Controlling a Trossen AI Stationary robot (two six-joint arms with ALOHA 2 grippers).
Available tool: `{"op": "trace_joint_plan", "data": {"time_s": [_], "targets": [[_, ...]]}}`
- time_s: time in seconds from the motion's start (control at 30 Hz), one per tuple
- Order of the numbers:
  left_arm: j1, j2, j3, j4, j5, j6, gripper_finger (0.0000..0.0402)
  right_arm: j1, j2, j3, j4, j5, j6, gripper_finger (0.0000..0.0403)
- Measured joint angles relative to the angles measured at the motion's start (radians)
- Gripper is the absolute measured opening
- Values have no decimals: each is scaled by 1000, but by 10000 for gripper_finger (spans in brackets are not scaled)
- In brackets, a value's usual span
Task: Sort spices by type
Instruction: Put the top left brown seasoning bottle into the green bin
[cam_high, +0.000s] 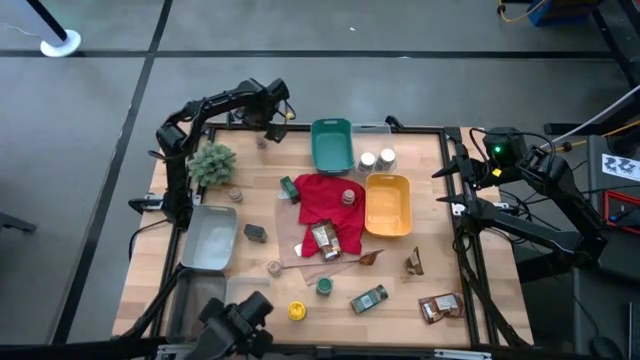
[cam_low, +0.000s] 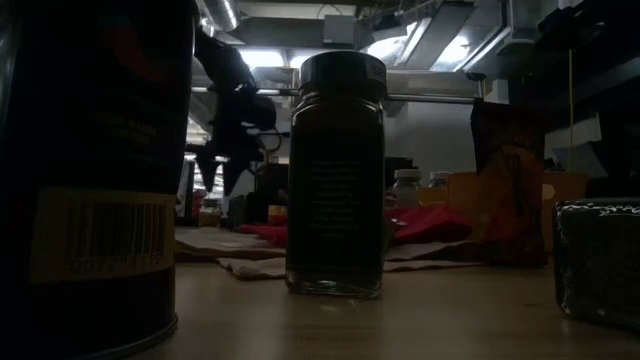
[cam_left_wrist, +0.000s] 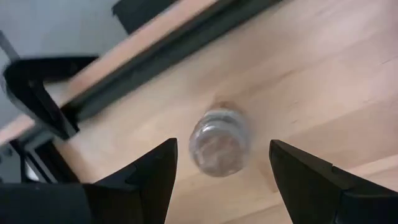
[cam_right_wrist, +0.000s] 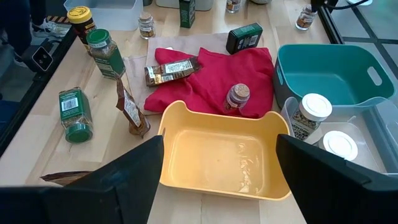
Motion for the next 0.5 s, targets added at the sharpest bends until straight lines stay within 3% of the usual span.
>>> {"op": "trace_joint_plan", "data": {"time_s": [0.5], "targets": [[7, 0, -155, 146, 1, 28, 239, 0, 0, 0, 0, 0, 0, 310]]}}
